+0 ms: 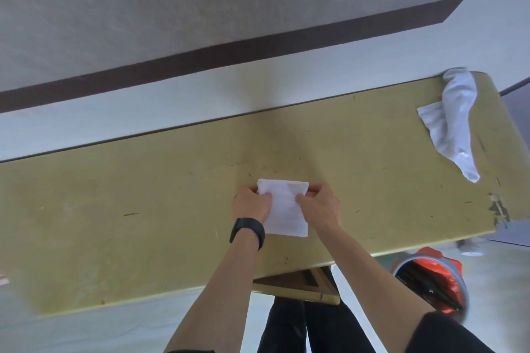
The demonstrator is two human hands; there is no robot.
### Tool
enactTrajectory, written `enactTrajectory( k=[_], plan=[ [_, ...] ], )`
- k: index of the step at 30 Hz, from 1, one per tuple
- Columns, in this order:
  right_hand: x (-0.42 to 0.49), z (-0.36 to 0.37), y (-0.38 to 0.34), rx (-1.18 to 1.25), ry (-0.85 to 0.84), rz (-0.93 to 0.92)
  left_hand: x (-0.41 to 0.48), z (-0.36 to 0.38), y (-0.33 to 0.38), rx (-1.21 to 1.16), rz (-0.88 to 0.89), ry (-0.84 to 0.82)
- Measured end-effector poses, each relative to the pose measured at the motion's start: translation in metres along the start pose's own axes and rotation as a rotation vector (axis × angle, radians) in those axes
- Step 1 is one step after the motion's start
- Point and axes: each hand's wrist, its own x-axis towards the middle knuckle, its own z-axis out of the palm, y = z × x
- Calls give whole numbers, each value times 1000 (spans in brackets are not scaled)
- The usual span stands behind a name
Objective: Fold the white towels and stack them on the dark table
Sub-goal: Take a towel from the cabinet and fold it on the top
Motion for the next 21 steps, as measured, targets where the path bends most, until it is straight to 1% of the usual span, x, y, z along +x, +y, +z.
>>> enactTrajectory(
  k=[6, 9, 11, 18, 21],
  plan=[
    [-11, -20, 5, 163, -125, -126, -13, -19, -7, -194, 80, -68],
    [-28, -37, -2, 173, -151, -254, -32, -39, -3, -308, 139, -123],
    [-44, -51, -10, 170, -134, -363, -49, -57, 3, -320, 219, -134],
    [-128, -110, -74, 142, -62, -764, -139, -137, 39, -340, 600, 15],
    [-176, -134, -102, 115, -53, -1001, -180, -169, 52, -326, 733, 110]
  ],
)
